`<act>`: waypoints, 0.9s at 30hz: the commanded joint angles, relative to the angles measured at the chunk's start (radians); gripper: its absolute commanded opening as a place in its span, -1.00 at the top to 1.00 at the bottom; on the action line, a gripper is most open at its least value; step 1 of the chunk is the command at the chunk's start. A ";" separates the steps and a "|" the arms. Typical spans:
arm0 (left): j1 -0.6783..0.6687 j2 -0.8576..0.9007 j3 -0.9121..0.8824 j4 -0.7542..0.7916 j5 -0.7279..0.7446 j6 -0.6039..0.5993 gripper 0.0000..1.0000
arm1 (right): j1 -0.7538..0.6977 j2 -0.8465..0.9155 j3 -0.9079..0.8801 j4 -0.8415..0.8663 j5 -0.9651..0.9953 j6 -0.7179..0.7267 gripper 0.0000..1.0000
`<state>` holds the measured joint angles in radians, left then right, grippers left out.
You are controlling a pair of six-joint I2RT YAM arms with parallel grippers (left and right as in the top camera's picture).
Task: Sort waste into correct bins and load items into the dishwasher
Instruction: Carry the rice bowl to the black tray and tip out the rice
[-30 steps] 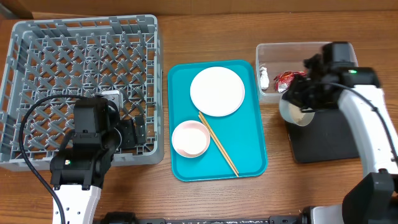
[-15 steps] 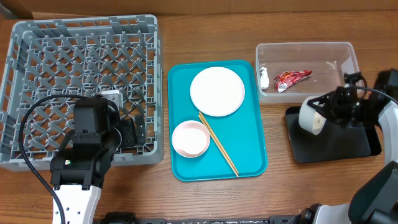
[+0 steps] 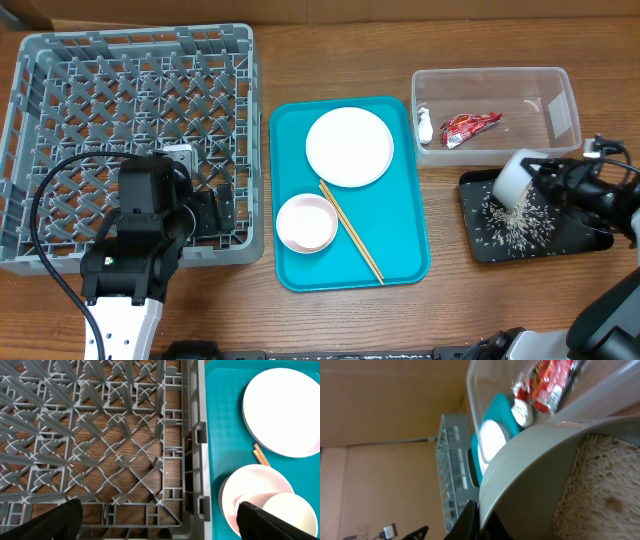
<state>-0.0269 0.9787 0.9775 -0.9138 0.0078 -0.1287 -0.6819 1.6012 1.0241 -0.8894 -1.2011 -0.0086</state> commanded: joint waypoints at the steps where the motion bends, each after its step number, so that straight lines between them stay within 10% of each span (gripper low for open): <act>1: -0.006 0.003 0.027 0.003 0.011 -0.010 -1.00 | -0.048 -0.028 -0.002 0.023 -0.103 -0.014 0.93; 27: -0.006 0.003 0.027 0.002 0.011 -0.010 -1.00 | -0.147 -0.028 -0.004 0.103 -0.368 0.065 0.93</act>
<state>-0.0269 0.9787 0.9775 -0.9138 0.0078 -0.1287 -0.8108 1.6012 1.0233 -0.7864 -1.5238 0.0429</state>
